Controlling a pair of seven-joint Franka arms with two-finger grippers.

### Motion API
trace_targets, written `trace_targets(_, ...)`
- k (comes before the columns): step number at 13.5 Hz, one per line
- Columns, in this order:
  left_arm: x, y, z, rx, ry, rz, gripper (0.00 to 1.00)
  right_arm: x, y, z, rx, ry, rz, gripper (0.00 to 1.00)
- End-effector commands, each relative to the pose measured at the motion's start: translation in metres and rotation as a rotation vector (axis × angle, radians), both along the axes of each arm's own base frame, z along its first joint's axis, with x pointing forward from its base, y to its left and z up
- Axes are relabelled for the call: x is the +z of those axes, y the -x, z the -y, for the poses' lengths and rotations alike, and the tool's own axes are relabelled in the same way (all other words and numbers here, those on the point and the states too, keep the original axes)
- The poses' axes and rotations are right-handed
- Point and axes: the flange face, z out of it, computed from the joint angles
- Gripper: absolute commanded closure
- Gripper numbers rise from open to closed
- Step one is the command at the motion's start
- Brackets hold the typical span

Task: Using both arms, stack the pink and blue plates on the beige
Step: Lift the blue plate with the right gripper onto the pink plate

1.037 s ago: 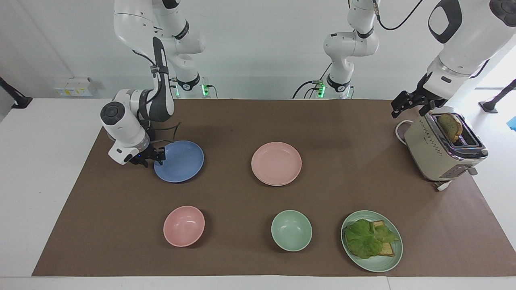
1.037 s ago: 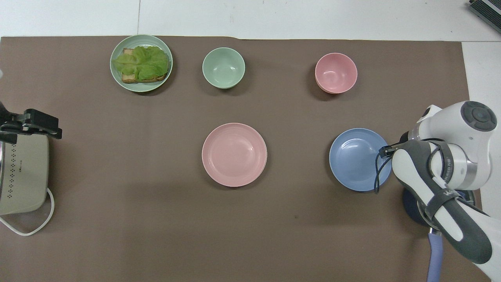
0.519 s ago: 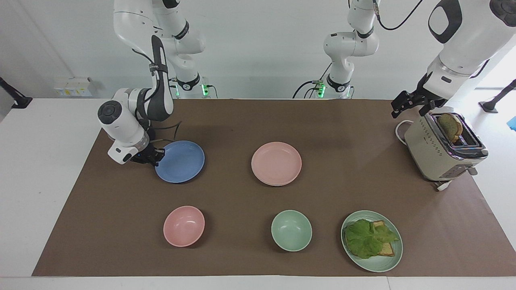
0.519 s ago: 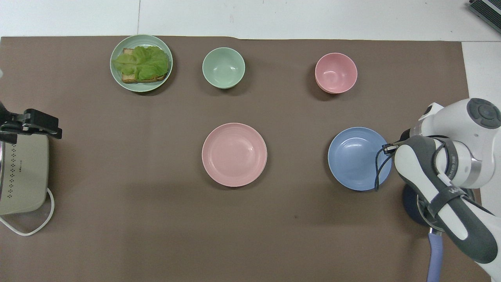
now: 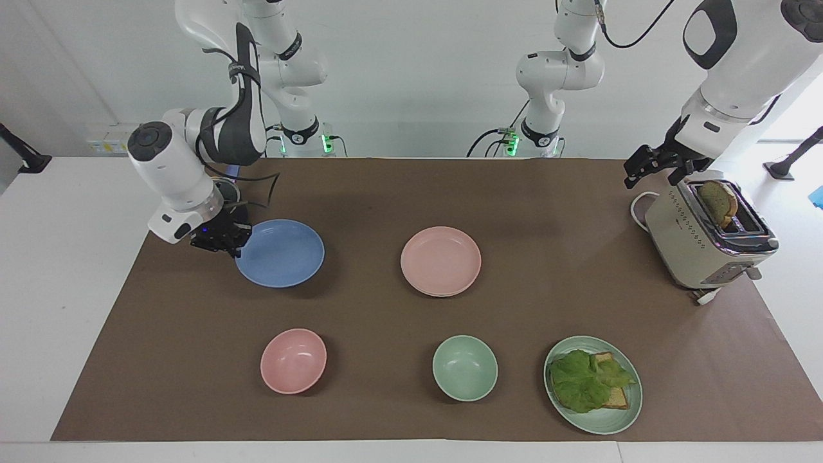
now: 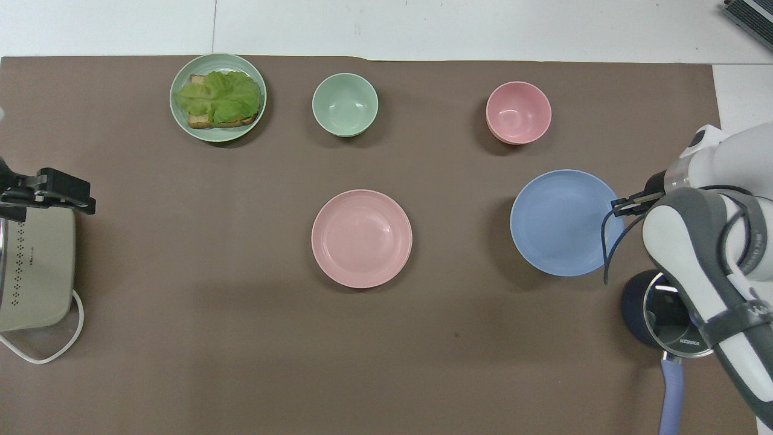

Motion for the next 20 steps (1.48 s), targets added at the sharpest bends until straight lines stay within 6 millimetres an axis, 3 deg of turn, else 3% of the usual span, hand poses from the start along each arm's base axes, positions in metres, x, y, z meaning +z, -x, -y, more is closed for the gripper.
trace_targets(1,0.005,0.002,-0.003,-0.002,-0.005,-0.003,0.0,0.049,-0.001,-0.015,0.013,-0.076,0.019,1.0)
trace_targets(3,0.005,0.002,-0.003,-0.002,-0.005,-0.003,0.0,0.074,0.0,-0.028,-0.032,-0.114,-0.008,1.0)
trace_targets(4,0.004,0.002,-0.003,-0.002,-0.005,-0.004,0.0,0.077,0.0,-0.044,-0.073,-0.114,-0.021,1.0)
trace_targets(10,0.004,0.002,-0.003,-0.002,-0.005,-0.004,0.0,0.069,0.006,-0.162,-0.232,-0.117,-0.039,1.0)
trace_targets(12,0.005,0.002,-0.003,-0.002,-0.005,-0.003,0.0,0.051,0.012,-0.221,-0.281,-0.137,-0.05,1.0)
trace_targets(16,0.005,0.002,-0.003,-0.002,-0.005,-0.003,0.0,0.016,0.015,-0.29,-0.347,-0.188,-0.052,1.0)
trace_targets(17,0.005,0.002,-0.003,-0.002,-0.005,-0.003,0.0,0.006,0.016,-0.304,-0.35,-0.192,-0.054,1.0)
trace_targets(20,0.005,0.002,-0.003,-0.002,-0.005,-0.003,0.0,-0.016,0.016,-0.321,-0.346,-0.187,-0.061,1.0)
